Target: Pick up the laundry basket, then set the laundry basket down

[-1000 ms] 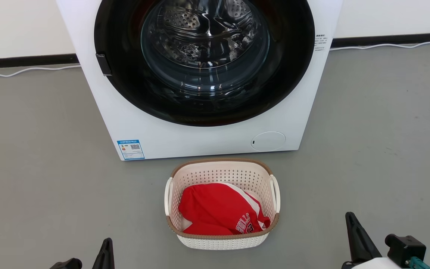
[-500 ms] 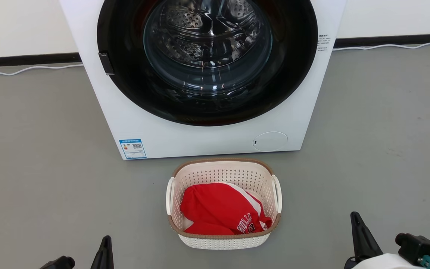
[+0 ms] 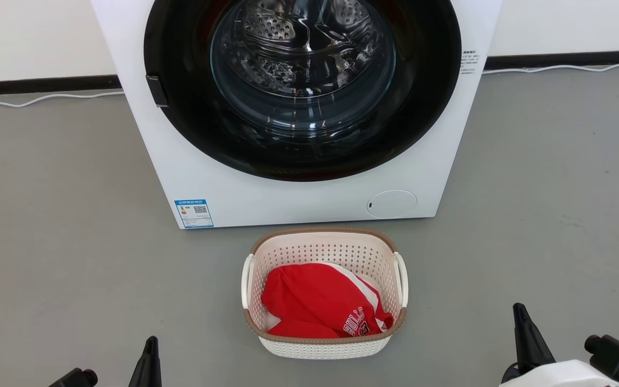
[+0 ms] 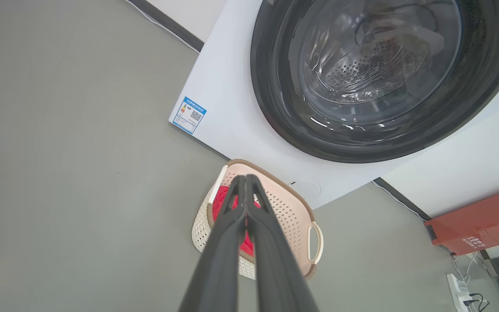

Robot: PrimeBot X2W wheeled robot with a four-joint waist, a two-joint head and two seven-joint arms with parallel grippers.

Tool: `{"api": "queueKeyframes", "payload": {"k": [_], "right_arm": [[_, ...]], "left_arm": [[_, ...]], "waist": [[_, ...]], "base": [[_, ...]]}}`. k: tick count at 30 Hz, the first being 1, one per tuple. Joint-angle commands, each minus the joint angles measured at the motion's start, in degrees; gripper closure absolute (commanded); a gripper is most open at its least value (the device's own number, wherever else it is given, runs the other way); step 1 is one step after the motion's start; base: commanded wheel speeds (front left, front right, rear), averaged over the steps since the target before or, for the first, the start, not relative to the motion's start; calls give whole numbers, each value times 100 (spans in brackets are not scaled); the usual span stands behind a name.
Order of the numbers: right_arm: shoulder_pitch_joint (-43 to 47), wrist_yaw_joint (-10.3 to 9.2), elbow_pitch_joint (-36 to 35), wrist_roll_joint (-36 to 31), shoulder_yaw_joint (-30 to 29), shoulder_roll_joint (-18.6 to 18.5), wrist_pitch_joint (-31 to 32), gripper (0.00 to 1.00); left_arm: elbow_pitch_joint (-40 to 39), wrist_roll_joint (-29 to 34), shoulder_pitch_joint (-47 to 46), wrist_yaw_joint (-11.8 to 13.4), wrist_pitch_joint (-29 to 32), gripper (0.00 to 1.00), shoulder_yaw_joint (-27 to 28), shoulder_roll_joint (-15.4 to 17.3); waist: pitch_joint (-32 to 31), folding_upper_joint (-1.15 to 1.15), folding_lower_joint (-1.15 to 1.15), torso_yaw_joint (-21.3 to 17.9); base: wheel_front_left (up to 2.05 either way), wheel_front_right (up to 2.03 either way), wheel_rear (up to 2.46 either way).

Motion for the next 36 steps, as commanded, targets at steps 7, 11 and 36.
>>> {"api": "queueKeyframes", "payload": {"k": [7,11,36], "right_arm": [[-304,20,-212,595,-6,-39,139,100],[-325,21,-232,870,-22,-36,207,100],[-457,26,-354,2593,-119,-13,630,100]], "left_arm": [[-192,-539,-369,-80,122,100,115,38],[-209,-788,-402,-98,190,100,131,41],[-312,-2340,-605,-211,612,100,229,64]], "waist": [[-2,0,-1,22],[-3,0,-1,34],[-10,0,-1,109]], "base": [[0,0,0],[0,0,0],[0,0,0]]}}
